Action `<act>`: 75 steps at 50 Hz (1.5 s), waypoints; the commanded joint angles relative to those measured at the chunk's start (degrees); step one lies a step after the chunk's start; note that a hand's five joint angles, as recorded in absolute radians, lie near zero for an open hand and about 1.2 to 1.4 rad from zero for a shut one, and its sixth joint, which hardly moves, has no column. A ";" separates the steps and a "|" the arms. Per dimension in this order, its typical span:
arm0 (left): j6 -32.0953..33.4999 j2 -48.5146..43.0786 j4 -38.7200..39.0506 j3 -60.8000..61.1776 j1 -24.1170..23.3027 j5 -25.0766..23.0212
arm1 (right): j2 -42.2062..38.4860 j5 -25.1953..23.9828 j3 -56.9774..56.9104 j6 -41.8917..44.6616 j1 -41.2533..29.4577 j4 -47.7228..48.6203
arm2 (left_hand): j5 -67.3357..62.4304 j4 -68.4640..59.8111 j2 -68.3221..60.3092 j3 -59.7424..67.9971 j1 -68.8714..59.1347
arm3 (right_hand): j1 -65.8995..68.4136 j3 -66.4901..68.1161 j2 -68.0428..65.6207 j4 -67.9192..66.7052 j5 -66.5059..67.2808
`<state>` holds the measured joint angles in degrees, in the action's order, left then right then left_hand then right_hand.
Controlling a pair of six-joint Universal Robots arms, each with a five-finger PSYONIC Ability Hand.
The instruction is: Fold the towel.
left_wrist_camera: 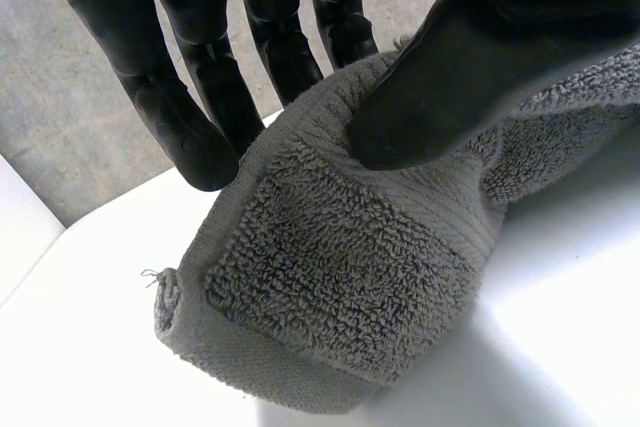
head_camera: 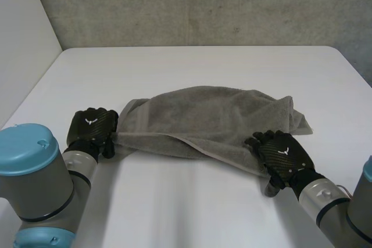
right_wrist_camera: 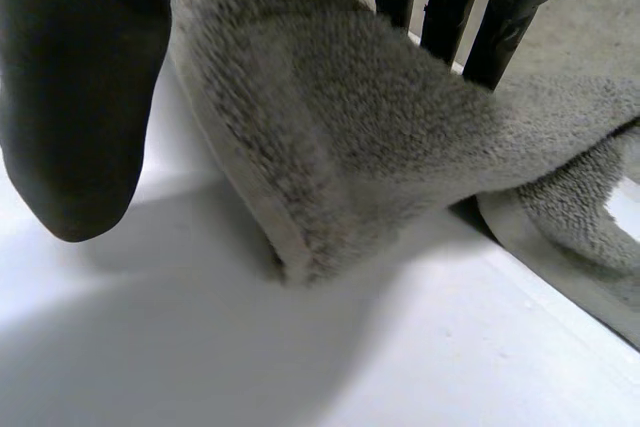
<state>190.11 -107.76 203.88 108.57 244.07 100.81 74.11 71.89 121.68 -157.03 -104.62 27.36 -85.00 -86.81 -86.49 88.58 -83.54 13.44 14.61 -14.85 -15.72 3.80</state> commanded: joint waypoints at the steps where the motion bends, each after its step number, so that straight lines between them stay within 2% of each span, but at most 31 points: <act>1: 0.00 0.00 0.02 0.07 0.00 0.00 | -1.77 1.59 -2.24 0.41 0.12 1.47 | 15.00 6.81 6.49 -8.58 3.54 | -3.44 -4.61 4.85 5.72 -3.80; 11: 0.00 0.00 0.72 0.15 0.00 0.09 | -1.25 9.14 -2.15 -0.47 1.08 9.11 | 15.00 6.81 6.49 -8.58 3.54 | -3.44 -4.61 4.85 5.72 -3.80; 20: 0.00 0.00 1.25 0.77 0.00 0.09 | -0.98 9.85 -1.62 -1.09 1.17 9.91 | 15.00 6.81 6.49 -8.58 3.54 | -3.44 -4.61 4.85 5.72 -3.80; 27: 0.00 0.27 1.34 1.12 0.44 0.09 | -0.90 9.50 -1.88 -7.84 1.26 10.17 | 15.00 6.81 6.49 -8.58 3.54 | -3.44 -4.61 4.85 5.72 -3.80; 31: 0.00 0.27 1.34 1.12 0.53 0.09 | -0.98 9.14 -2.15 -11.19 1.00 9.56 | 15.00 6.81 6.49 -8.58 3.54 | 4.87 3.70 -3.46 -2.58 4.51; 38: 0.00 0.27 1.34 1.12 0.79 0.09 | -1.07 7.48 -1.88 -11.90 0.82 9.38 | 15.00 6.81 6.49 -8.58 3.54 | 15.99 14.82 -14.58 -13.70 15.62; 40: 0.00 0.27 1.34 1.12 0.79 0.00 | -1.25 6.34 -1.97 -11.90 0.82 8.94 | 15.00 6.81 6.49 -8.58 3.54 | 26.36 25.19 -24.95 -24.07 25.99; 41: 0.00 0.27 1.34 1.12 0.79 0.00 | -1.25 6.33 -1.97 -11.90 0.82 8.94 | 15.00 6.81 6.49 -8.58 3.54 | 26.42 25.25 -25.01 -24.13 26.05; 42: 0.00 0.27 1.34 1.12 0.79 0.00 | -1.33 5.90 -2.15 -11.90 0.82 8.51 | 15.00 6.81 6.49 -8.58 3.54 | 33.75 32.58 -32.34 -31.46 33.38; 43: 0.00 0.27 1.34 1.12 0.79 0.00 | -1.33 5.89 -2.15 -11.90 0.82 8.50 | 15.00 6.81 6.49 -8.58 3.54 | 33.82 32.65 -32.41 -31.53 33.45; 46: 0.00 0.27 1.34 1.12 0.79 0.09 | -1.69 5.72 -2.59 -11.81 0.91 7.89 | 15.00 6.81 6.49 -8.58 3.54 | 55.94 54.77 -54.53 -53.65 55.57; 47: 0.00 0.27 1.34 1.12 0.79 0.09 | -1.69 5.72 -2.59 -11.81 0.91 7.89 | 15.00 6.81 6.49 -8.58 3.54 | 56.03 54.85 -54.62 -53.74 55.66; 49: 0.00 0.35 1.34 1.21 0.79 0.09 | -1.43 5.63 -2.50 -11.81 1.17 7.89 | 15.00 6.81 6.49 -8.58 3.54 | 66.54 65.37 -65.13 -64.25 66.17; 53: 0.00 0.35 1.34 1.21 0.79 0.09 | 1.04 5.89 -1.71 -12.07 2.32 8.15 | 15.00 6.81 6.49 -8.58 3.54 | 66.56 65.39 -65.15 -64.28 66.20; 55: 0.00 0.44 1.34 1.21 0.79 0.09 | 6.90 5.55 -0.22 -12.60 4.33 8.76 | 15.00 6.81 6.49 -8.58 3.54 | 66.56 65.39 -65.15 -64.28 66.20; 59: 0.00 0.44 1.34 1.21 0.79 0.09 | 8.77 5.54 -0.38 -13.56 5.21 7.89 | 15.00 6.81 6.49 -8.58 3.54 | 66.56 65.39 -65.15 -64.28 66.20; 61: 0.00 0.44 1.34 1.21 0.79 0.09 | 8.51 5.72 -0.57 -14.27 5.04 7.54 | 15.00 6.81 6.49 -8.58 3.54 | 66.56 65.39 -65.15 -64.28 66.20; 63: 0.00 0.44 1.34 1.21 0.79 0.09 | 7.03 5.37 -0.65 -15.24 4.78 6.49 | 15.00 6.81 6.49 -8.58 3.54 | 51.40 50.22 -49.99 -49.11 51.03; 68: 0.00 0.44 1.34 1.38 0.79 0.09 | 1.41 4.49 -2.58 -14.89 4.34 4.12 | 15.00 6.81 6.49 -8.58 3.54 | 44.27 43.10 -42.86 -41.98 43.91; 75: 0.00 0.53 1.34 1.65 0.79 0.00 | -2.20 4.23 -4.78 -14.54 4.34 0.86 | 15.00 6.81 6.49 -8.58 3.54 | 42.07 40.90 -40.66 -39.78 41.70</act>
<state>190.11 -107.26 205.22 110.08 244.84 100.85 75.36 76.50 118.74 -171.98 -100.23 30.88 -85.01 -86.81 -86.82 88.59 -83.55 57.24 57.68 -58.29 -57.91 47.29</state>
